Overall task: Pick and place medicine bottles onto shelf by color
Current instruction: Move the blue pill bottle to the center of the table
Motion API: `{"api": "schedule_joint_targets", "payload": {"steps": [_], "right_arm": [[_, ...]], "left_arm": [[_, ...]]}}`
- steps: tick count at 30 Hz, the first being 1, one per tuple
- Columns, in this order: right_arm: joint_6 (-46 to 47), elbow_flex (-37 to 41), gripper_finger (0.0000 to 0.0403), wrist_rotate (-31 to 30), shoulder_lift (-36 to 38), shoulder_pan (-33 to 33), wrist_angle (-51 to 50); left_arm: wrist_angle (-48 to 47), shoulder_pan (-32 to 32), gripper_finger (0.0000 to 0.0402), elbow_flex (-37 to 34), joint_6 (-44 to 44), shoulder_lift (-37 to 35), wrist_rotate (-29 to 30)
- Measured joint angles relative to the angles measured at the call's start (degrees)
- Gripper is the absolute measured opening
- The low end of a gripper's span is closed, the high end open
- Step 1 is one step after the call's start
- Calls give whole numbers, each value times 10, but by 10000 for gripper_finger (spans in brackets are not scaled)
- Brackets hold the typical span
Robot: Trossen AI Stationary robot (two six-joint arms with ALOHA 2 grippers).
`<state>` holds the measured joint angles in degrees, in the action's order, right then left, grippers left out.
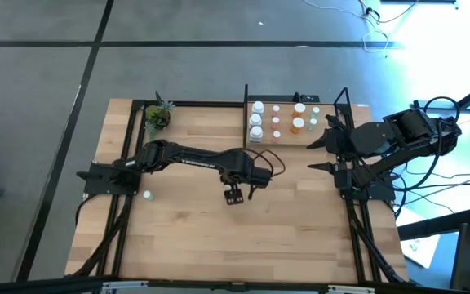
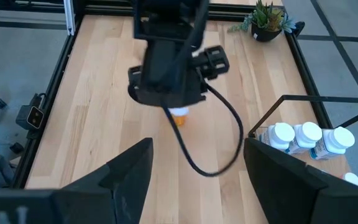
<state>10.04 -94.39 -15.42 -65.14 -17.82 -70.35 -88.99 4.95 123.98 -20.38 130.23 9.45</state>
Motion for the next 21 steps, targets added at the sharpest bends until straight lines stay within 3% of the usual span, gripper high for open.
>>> {"api": "schedule_joint_targets", "payload": {"steps": [10,16,21], "right_arm": [[0,0,252,0,0,0,0],[0,0,252,0,0,0,0],[0,0,252,0,0,0,0]], "left_arm": [[-11,30,347,-56,-99,-62,0],[-11,61,347,-139,-175,-140,-2],[-5,81,347,-234,-259,-222,-39]]}}
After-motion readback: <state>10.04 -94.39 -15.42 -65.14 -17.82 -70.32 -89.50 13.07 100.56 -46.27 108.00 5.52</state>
